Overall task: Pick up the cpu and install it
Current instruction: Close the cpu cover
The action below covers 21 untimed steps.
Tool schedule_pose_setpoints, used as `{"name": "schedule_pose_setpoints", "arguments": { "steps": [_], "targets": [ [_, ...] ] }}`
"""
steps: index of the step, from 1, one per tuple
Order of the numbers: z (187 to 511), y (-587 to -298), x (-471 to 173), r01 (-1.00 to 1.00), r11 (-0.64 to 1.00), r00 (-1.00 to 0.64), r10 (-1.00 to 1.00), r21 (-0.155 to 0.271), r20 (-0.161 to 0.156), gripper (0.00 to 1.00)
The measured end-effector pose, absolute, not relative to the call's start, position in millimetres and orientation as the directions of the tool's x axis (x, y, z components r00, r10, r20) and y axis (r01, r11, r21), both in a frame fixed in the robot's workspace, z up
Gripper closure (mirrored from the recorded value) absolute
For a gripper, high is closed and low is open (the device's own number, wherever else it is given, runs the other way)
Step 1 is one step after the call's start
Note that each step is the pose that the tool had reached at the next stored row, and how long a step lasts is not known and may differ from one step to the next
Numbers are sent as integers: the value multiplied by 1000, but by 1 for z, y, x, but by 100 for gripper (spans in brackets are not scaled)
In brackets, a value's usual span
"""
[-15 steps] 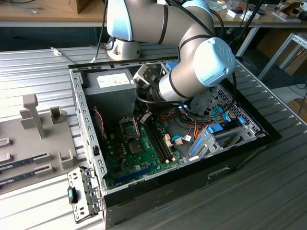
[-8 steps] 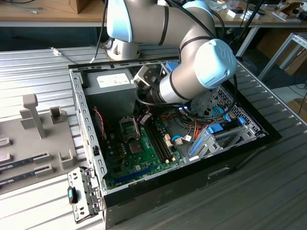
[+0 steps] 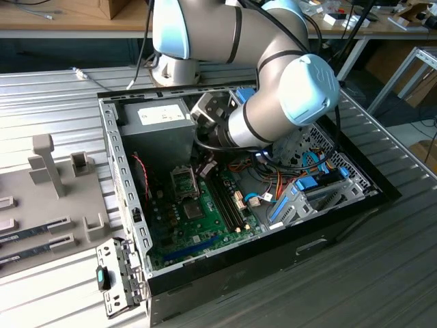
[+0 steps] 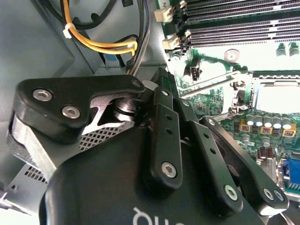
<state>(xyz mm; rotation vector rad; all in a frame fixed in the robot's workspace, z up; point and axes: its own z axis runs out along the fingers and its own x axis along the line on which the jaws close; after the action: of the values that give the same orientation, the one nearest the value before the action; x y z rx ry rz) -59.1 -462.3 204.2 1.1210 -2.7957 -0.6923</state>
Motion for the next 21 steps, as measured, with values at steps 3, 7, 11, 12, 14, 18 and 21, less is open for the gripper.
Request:
{"name": "schedule_pose_setpoints", "arguments": {
  "steps": [3, 7, 11, 12, 14, 18, 21],
  "targets": [
    [207, -463, -59, -645, 636, -735, -668, 423, -116, 89],
    [209, -464, -59, -645, 636, -735, -668, 423, -116, 89],
    [211, -466, -59, -645, 636, -735, -668, 423, -116, 89],
    [212, -466, -59, -645, 636, -735, -668, 423, -116, 89],
    [213, -467, -59, -645, 636, -735, -668, 423, -116, 89],
    [216, -467, -59, -646, 635, -734, -669, 423, -117, 89],
    [218, -467, -60, -647, 634, -733, -670, 423, -117, 89]
  ]
}}
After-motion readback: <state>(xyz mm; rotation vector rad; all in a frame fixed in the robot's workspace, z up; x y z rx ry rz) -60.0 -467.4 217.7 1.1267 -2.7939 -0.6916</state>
